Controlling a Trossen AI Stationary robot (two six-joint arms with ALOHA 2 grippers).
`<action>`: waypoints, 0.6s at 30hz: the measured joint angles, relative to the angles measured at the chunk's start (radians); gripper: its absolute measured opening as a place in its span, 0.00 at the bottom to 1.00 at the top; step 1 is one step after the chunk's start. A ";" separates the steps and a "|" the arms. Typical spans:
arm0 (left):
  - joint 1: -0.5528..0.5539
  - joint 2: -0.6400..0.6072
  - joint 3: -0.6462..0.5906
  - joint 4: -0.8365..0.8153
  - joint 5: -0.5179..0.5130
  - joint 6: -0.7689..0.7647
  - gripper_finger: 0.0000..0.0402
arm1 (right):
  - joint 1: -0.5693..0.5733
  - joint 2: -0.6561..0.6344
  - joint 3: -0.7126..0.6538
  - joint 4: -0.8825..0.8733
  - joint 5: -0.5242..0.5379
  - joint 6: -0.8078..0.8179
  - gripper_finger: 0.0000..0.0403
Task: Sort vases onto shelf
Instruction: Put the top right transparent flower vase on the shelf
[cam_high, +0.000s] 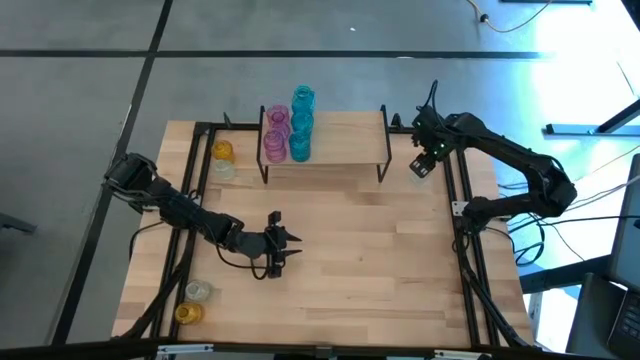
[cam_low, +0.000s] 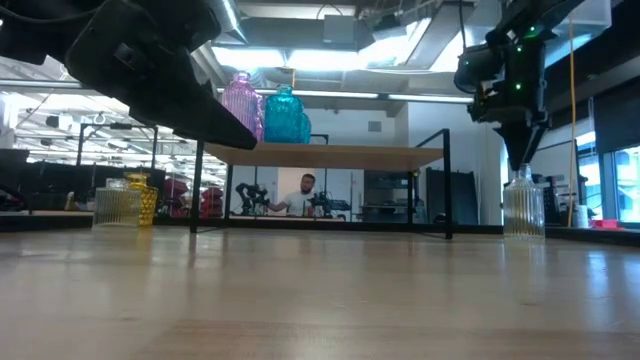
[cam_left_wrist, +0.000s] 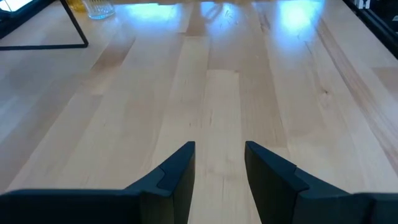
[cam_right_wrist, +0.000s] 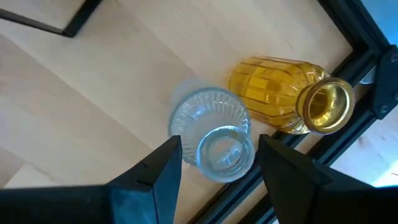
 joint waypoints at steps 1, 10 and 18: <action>0.000 0.000 0.000 0.000 0.000 0.000 0.33 | 0.000 0.000 -0.009 0.009 0.004 0.000 0.48; 0.000 0.000 0.000 0.000 0.000 0.000 0.33 | 0.000 0.000 -0.049 0.018 0.006 -0.028 0.48; 0.000 0.000 0.000 0.000 0.000 0.000 0.33 | 0.002 0.000 -0.049 0.060 0.006 -0.028 0.48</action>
